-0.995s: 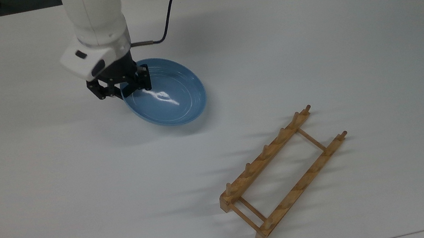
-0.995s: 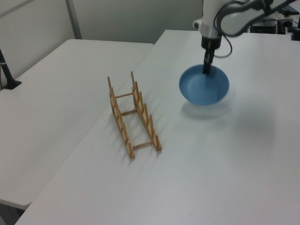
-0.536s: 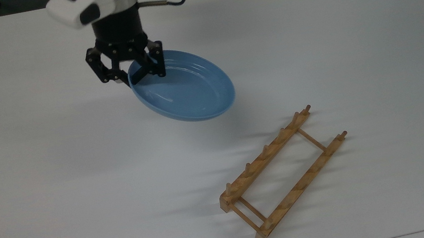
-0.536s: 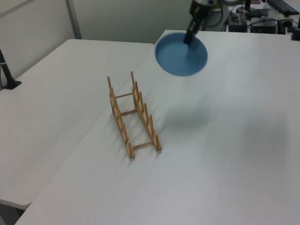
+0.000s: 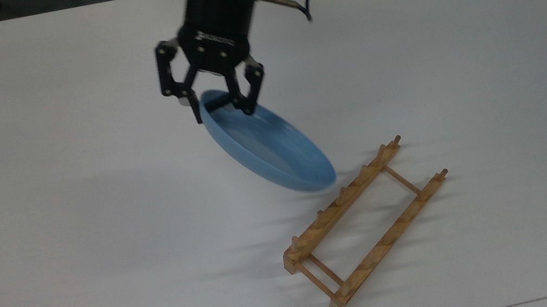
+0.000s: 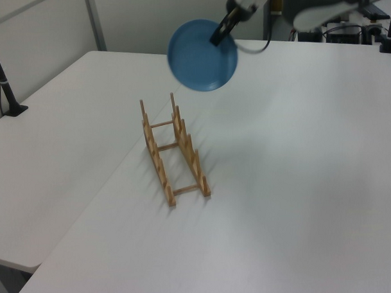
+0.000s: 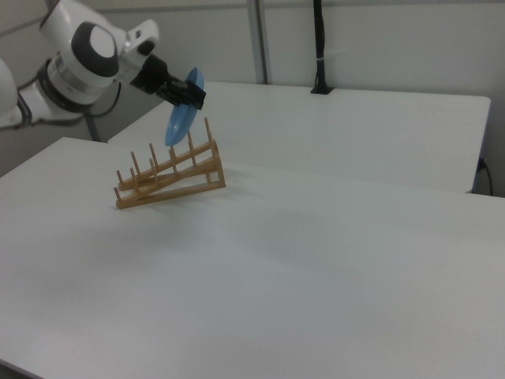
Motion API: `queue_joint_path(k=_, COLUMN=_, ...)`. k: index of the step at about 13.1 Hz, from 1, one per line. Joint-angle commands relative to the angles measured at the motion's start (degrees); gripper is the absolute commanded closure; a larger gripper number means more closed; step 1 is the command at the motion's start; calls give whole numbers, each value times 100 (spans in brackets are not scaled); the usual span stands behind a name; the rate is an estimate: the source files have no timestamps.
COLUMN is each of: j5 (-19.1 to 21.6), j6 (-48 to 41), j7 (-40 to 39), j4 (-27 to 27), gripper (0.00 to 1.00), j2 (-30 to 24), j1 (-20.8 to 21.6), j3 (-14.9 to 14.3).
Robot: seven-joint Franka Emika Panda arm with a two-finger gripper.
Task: Place plate in plate rack
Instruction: 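Lift the plate on edge and carry it toward the wooden rack, then lower the upright plate between the rack's wooden pegs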
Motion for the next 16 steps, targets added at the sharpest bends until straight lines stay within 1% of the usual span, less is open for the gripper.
queue_joint_path(k=1, j5=-2600, j6=209, j7=2558, j4=-11, gripper=100, j2=497, j1=417, j3=-45)
queue_joint_path(k=2, j5=-3608, j6=183, j7=3566, j4=-11, gripper=100, j2=673, j1=549, j3=-45)
queue_joint_path(k=3, j5=-4332, j6=130, j7=4324, j4=-11, gripper=100, j2=796, j1=646, j3=-45)
queue_joint_path(k=4, j5=-4582, j6=86, j7=4645, j4=-11, gripper=100, j2=815, j1=716, j3=-45)
queue_joint_path(k=5, j5=-4689, j6=25, j7=4839, j4=-11, gripper=100, j2=806, j1=735, j3=-45)
queue_joint_path(k=7, j5=-4769, j6=-80, j7=4964, j4=16, gripper=100, j2=797, j1=761, j3=-45)
queue_joint_path(k=8, j5=-4961, j6=-264, j7=5051, j4=16, gripper=100, j2=806, j1=831, j3=-36)
queue_joint_path(k=10, j5=-5155, j6=-327, j7=5245, j4=24, gripper=100, j2=806, j1=867, j3=-36)
queue_joint_path(k=12, j5=-5226, j6=-336, j7=5307, j4=33, gripper=100, j2=797, j1=875, j3=-27)
queue_joint_path(k=14, j5=-5358, j6=-423, j7=5368, j4=60, gripper=100, j2=780, j1=858, j3=87)
queue_joint_path(k=16, j5=-5638, j6=-529, j7=5674, j4=60, gripper=100, j2=780, j1=867, j3=149)
